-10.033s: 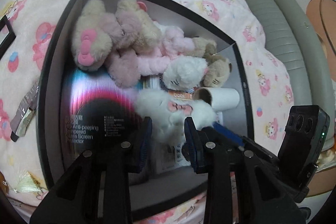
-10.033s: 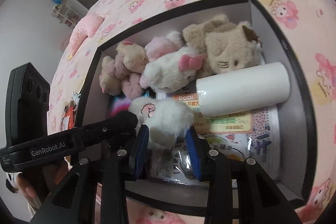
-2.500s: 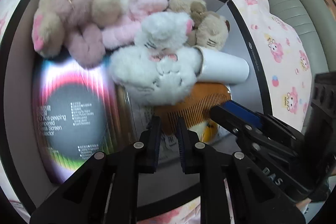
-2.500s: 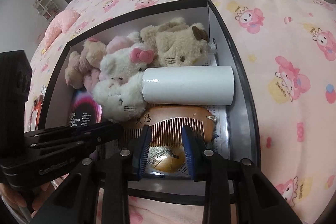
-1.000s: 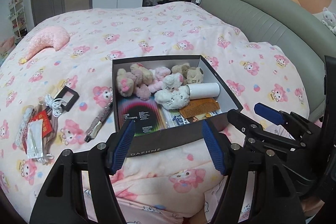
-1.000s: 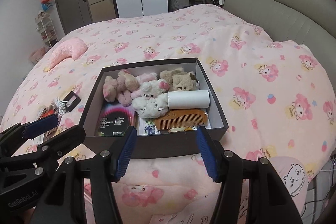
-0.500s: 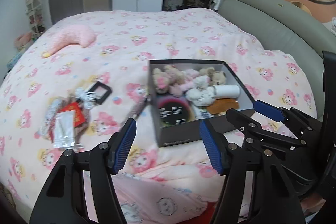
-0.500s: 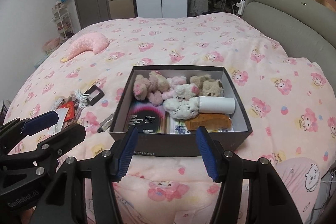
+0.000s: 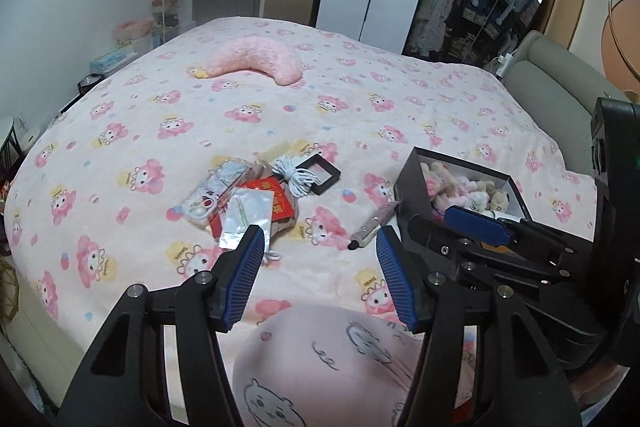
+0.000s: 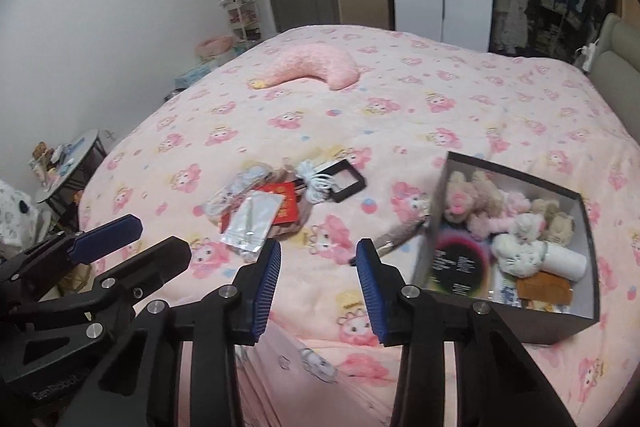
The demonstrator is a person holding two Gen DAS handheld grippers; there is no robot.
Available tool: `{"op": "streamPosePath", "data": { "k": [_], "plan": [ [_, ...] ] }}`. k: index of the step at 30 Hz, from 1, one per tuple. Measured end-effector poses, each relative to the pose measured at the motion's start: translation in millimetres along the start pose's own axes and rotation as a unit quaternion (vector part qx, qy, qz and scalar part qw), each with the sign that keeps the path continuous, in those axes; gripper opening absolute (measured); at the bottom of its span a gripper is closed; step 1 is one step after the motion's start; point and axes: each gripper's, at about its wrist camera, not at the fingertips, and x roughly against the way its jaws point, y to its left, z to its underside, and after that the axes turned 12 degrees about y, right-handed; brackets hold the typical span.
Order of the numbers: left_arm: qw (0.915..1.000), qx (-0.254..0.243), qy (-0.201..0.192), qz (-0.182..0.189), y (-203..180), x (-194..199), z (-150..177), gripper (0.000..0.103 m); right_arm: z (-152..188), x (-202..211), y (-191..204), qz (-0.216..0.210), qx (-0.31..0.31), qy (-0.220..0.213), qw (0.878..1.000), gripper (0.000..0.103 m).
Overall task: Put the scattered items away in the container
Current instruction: 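Lift the right gripper up and away from the box, then move the right gripper toward the clear zip bag with green sticks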
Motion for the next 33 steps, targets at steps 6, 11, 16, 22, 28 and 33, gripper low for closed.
{"op": "streamPosePath", "data": {
  "k": [6, 11, 16, 22, 28, 33],
  "plan": [
    [0.9987, 0.049, 0.006, 0.011, 45, -13, -12, 0.053, -27, -29, 34, -0.013, 0.031, 0.029, 0.999, 0.035],
    [0.9959, 0.086, 0.027, 0.007, 77, -44, -24, 0.046, -54, -74, 54, -0.027, 0.054, 0.069, 0.996, 0.034],
    [0.9901, 0.117, 0.074, 0.026, 103, -107, -35, 0.045, -70, -133, 48, -0.039, 0.038, 0.116, 0.992, 0.034],
    [0.9783, 0.145, 0.149, -0.004, 138, -189, -31, 0.034, -65, -200, 20, -0.064, 0.017, 0.185, 0.981, 0.034],
    [0.9676, 0.168, 0.188, 0.014, 155, -229, -28, 0.034, -55, -251, 4, -0.113, -0.009, 0.244, 0.963, 0.034],
    [0.964, 0.153, 0.216, 0.028, 143, -243, -30, 0.034, -46, -276, 9, -0.11, -0.013, 0.259, 0.959, 0.034]
  ]
}}
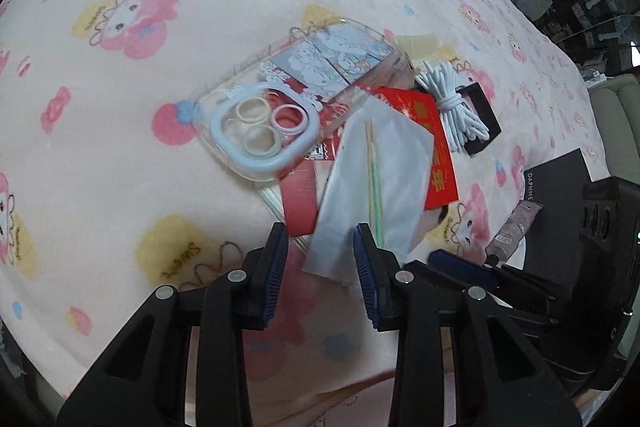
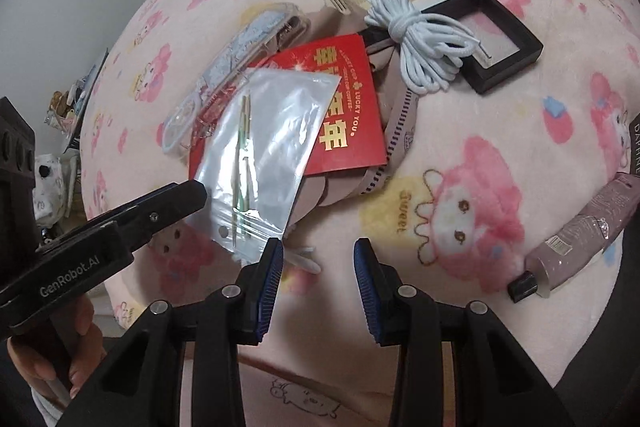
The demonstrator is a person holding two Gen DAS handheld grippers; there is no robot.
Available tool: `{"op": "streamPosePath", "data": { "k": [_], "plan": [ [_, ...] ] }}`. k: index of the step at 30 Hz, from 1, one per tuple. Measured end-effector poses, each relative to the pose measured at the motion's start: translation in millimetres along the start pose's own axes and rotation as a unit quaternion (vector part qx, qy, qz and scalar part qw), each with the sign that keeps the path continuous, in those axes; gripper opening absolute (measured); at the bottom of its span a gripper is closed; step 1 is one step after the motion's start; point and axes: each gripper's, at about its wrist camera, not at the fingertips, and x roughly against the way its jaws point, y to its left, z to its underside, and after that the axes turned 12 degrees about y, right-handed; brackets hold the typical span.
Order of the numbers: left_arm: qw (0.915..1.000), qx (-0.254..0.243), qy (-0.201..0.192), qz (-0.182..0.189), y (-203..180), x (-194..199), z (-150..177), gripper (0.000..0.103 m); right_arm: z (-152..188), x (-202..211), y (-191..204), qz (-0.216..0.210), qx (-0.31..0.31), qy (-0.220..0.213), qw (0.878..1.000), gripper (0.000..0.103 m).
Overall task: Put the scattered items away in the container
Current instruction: 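Move the right gripper toward the clear zip bag with green sticks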
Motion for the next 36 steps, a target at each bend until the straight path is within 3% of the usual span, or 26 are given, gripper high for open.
{"op": "streamPosePath", "data": {
  "k": [2, 5, 9, 12, 16, 19, 22, 25, 31, 34, 36],
  "plan": [
    [0.9994, -0.02, 0.013, 0.026, -9, 0, 3, 0.033, 1, 0, -2, -0.007, -0.005, -0.009, 1.0, 0.034],
    [0.9956, -0.042, 0.032, 0.077, -19, 4, 6, 0.033, 8, 13, -8, 0.019, -0.022, -0.046, 0.999, 0.034],
    [0.9958, -0.071, 0.024, 0.052, -28, 16, 11, 0.034, 24, 34, -22, 0.034, -0.054, -0.087, 0.994, 0.034],
    [0.9976, -0.063, 0.005, 0.029, -22, 20, 5, 0.034, 33, 31, -33, 0.0, -0.067, -0.06, 0.996, 0.034],
    [0.999, -0.028, 0.006, 0.033, -1, 6, -21, 0.033, 33, 10, -40, -0.075, -0.075, -0.015, 0.994, 0.034],
    [0.999, -0.029, 0.012, 0.031, -2, -1, -29, 0.033, 27, 2, -34, -0.082, -0.067, -0.02, 0.994, 0.034],
    [0.9967, -0.052, 0.033, 0.054, -14, -4, -27, 0.033, 16, -2, -35, -0.112, -0.076, -0.021, 0.991, 0.034],
    [0.9927, -0.091, 0.048, 0.064, -31, -2, -20, 0.033, 11, 4, -40, -0.103, -0.089, -0.048, 0.989, 0.034],
    [0.994, -0.099, -0.022, 0.04, -33, 23, -47, 0.033, 12, 22, -53, -0.077, -0.117, -0.092, 0.986, 0.033],
    [0.9917, -0.113, -0.038, 0.048, -39, 19, -77, 0.033, 2, 9, -52, -0.11, -0.107, -0.044, 0.987, 0.034],
    [0.9912, -0.123, -0.038, 0.032, -47, 11, -94, 0.033, -3, 1, -52, -0.128, -0.106, -0.034, 0.986, 0.034]
  ]
}}
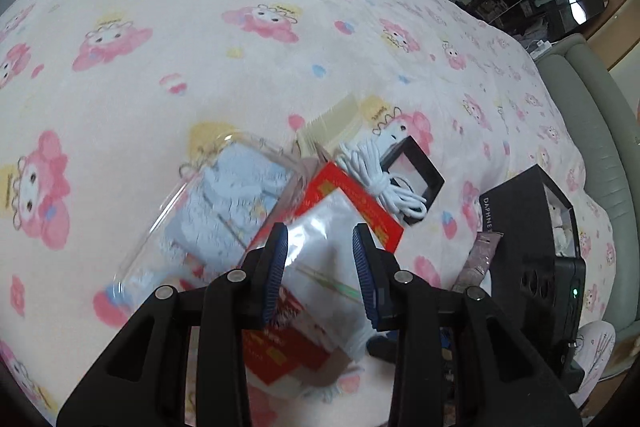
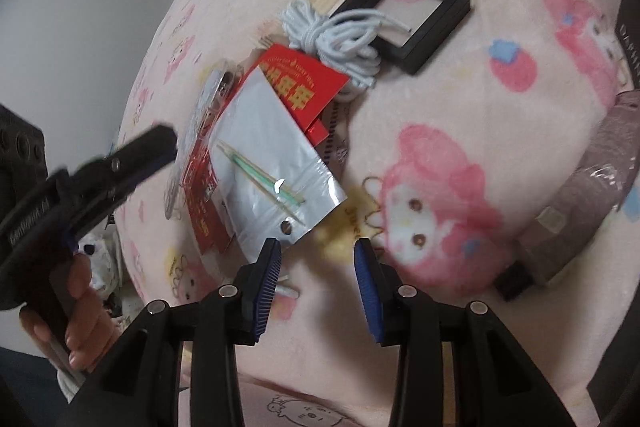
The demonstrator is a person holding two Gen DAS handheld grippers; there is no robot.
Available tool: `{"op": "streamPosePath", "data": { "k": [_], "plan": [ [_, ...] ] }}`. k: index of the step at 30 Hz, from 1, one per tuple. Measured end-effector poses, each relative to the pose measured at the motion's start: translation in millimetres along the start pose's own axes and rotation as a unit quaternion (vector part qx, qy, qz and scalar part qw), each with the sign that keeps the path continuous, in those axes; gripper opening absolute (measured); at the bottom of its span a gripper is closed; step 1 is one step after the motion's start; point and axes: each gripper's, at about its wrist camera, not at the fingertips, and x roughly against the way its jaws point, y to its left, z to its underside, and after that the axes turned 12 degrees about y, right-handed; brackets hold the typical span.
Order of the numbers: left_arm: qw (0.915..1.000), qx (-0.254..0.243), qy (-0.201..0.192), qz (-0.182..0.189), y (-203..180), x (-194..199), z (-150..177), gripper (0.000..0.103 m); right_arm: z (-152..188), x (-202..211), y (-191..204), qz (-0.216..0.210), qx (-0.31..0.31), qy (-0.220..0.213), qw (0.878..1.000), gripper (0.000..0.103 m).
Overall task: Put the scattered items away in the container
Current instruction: 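Move the right gripper toward the clear zip bag with green sticks, then grasp the clear zip bag with green sticks with the right gripper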
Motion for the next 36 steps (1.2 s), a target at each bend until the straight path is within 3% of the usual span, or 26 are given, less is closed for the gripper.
{"op": "streamPosePath", "data": {
  "k": [3, 4, 6, 10, 14, 18, 21, 24, 26, 27, 28, 32, 36],
  "plan": [
    [0.9994, -0.012, 0.011, -0.03, -7, -15, -18, 0.033, -5, -2, 3, -0.002, 0.006, -0.018, 1.0, 0.031],
    [0.9987, -0.012, 0.017, -0.046, -9, -20, -20, 0.033, -6, -1, 4, -0.004, 0.006, -0.025, 1.0, 0.022],
    [0.9975, -0.005, 0.036, -0.061, -10, -26, -17, 0.033, -7, 5, 4, 0.007, 0.006, -0.043, 0.999, 0.017],
    [0.9983, 0.004, 0.056, -0.013, -10, -22, 0, 0.033, -6, 24, -1, 0.025, 0.0, -0.084, 0.996, 0.015],
    [0.9972, -0.013, 0.063, 0.038, -19, -11, 20, 0.033, -4, 33, -6, 0.056, -0.003, -0.088, 0.995, 0.015],
    [0.9996, -0.017, 0.02, -0.011, -19, -4, 10, 0.035, -3, 29, -11, 0.055, -0.011, -0.072, 0.996, 0.024],
    [0.9992, -0.02, 0.033, -0.007, -19, -18, -6, 0.035, 6, 29, -22, 0.027, -0.005, -0.045, 0.999, 0.035],
    [0.9977, -0.027, 0.045, -0.042, -22, -32, -9, 0.035, 8, 19, -27, 0.004, -0.007, -0.029, 1.0, 0.036],
    [0.9973, -0.032, 0.05, -0.044, -25, -30, -2, 0.035, 9, 18, -30, 0.003, -0.006, -0.034, 0.999, 0.03],
    [0.9972, -0.033, 0.055, -0.038, -27, -29, 2, 0.035, 9, 20, -31, 0.003, -0.005, -0.039, 0.999, 0.017],
    [0.9972, -0.035, 0.058, -0.032, -28, -26, 7, 0.035, 10, 25, -31, 0.004, -0.003, -0.047, 0.999, 0.015],
    [0.9957, -0.037, 0.085, 0.0, -34, -21, 34, 0.035, 15, 43, -31, 0.012, 0.004, -0.077, 0.997, 0.013],
    [0.9948, -0.05, 0.089, -0.008, -41, -10, 62, 0.035, 22, 52, -33, 0.021, 0.005, -0.076, 0.997, 0.013]
  ]
}}
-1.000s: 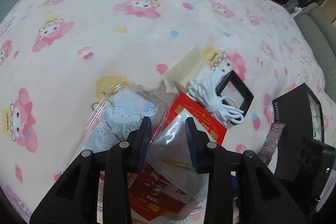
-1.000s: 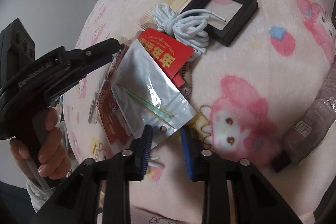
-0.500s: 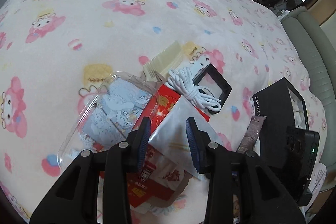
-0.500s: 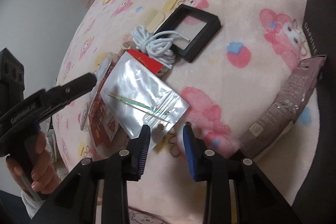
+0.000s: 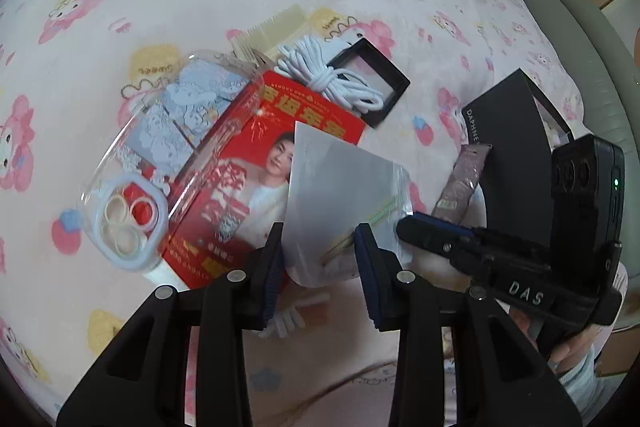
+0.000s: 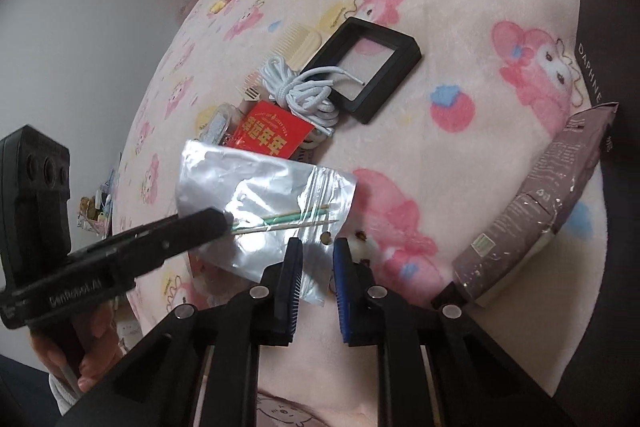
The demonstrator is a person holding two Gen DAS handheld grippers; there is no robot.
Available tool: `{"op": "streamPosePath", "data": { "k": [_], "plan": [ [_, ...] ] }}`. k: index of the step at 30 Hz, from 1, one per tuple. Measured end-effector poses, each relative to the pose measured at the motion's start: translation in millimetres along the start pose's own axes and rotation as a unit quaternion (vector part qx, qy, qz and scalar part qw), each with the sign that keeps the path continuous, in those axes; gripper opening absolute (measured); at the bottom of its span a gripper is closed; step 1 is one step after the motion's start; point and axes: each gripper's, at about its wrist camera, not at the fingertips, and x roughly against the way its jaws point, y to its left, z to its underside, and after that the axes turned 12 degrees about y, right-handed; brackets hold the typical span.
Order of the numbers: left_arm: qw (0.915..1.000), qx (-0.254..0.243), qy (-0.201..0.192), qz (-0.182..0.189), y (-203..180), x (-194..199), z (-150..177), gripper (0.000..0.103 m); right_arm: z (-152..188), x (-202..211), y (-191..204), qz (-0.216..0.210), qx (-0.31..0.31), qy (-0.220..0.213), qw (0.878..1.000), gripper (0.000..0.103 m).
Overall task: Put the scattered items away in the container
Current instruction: 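Grasp the clear zip bag with green sticks with the right gripper, then lift the held zip bag and carry it over the black box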
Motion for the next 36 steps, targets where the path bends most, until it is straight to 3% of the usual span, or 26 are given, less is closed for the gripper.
{"op": "streamPosePath", "data": {
  "k": [3, 5, 9, 14, 15, 16, 19, 21, 24, 29, 36],
  "plan": [
    [0.9993, 0.025, -0.012, -0.023, 10, 10, 14, 0.04, 4, 1, 0, -0.004, 0.004, 0.009, 1.0, 0.015],
    [0.9982, 0.044, -0.025, -0.031, 20, 15, 20, 0.041, 5, -4, 1, 0.003, 0.009, 0.018, 1.0, 0.022],
    [0.997, 0.058, -0.049, -0.015, 33, 16, 23, 0.04, 2, -21, -2, 0.015, 0.005, 0.038, 0.999, 0.037],
    [0.9972, 0.064, -0.039, -0.006, 33, -3, 8, 0.037, -5, -39, -10, -0.017, -0.009, 0.051, 0.998, 0.043],
    [0.9974, 0.062, -0.034, -0.013, 30, -6, 6, 0.035, -6, -38, -12, -0.024, -0.013, 0.051, 0.998, 0.033],
    [0.9975, 0.06, -0.03, -0.021, 27, -9, 6, 0.034, -6, -35, -13, -0.029, -0.011, 0.045, 0.998, 0.014],
    [0.9985, 0.052, -0.018, 0.003, 19, -8, 10, 0.032, -2, -16, -8, -0.046, 0.001, 0.018, 0.999, 0.005],
    [0.9982, 0.048, -0.018, 0.032, 16, -6, 16, 0.033, 1, -1, -1, -0.046, 0.014, 0.001, 0.999, 0.004],
    [0.9983, 0.052, -0.023, 0.016, 14, -1, 24, 0.033, 5, 19, 14, -0.042, 0.037, -0.022, 0.998, 0.003],
    [0.9955, 0.076, -0.04, 0.04, 27, 7, 37, 0.039, 18, 40, 33, -0.009, 0.08, -0.042, 0.996, 0.003],
    [0.9945, 0.091, -0.044, 0.029, 33, 6, 46, 0.039, 27, 38, 39, 0.015, 0.096, -0.039, 0.995, 0.003]
  ]
}}
